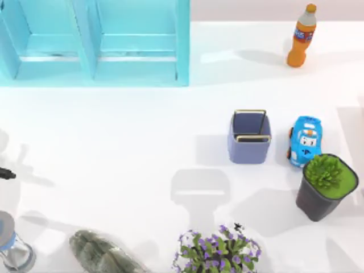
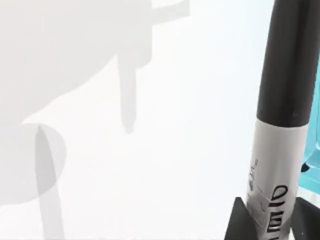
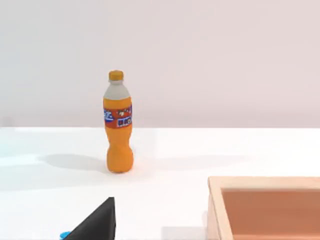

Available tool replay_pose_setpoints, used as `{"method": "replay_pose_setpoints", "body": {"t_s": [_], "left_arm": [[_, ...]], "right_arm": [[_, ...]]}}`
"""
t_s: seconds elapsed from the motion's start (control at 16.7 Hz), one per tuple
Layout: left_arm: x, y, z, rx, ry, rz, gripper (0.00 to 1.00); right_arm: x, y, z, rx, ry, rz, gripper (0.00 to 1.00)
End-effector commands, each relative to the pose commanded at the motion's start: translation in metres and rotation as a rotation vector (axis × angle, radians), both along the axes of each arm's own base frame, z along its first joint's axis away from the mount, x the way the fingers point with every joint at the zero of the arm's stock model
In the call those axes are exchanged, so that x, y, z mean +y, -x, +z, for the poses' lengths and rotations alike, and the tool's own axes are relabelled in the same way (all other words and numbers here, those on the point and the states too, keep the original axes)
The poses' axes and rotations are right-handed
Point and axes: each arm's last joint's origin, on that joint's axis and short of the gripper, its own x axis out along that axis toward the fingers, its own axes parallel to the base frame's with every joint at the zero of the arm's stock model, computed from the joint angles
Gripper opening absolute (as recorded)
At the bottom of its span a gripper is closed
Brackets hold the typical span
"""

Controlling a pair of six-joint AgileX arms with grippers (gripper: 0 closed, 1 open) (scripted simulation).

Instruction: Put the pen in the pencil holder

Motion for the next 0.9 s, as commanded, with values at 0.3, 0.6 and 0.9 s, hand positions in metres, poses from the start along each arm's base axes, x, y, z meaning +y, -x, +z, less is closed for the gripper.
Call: {"method": "replay_pose_setpoints", "body": {"t_s": [0.3,0.6,0.9], "left_arm": [[-0.007,-0.019,-0.003,0.053,-0.120,-0.092,0.00],[-0.050,-0.092,-0.015,0.143,-0.558,-0.371,0.00],[-0.161,-0.174,-0.042,0.101,-1.202,-0.584,0.00]], "right_arm": [[0.000,0.000,0.000,0.000,0.000,0.000,1.00],[0.000,0.000,0.000,0.000,0.000,0.000,1.00],[0.000,0.000,0.000,0.000,0.000,0.000,1.00]]}}
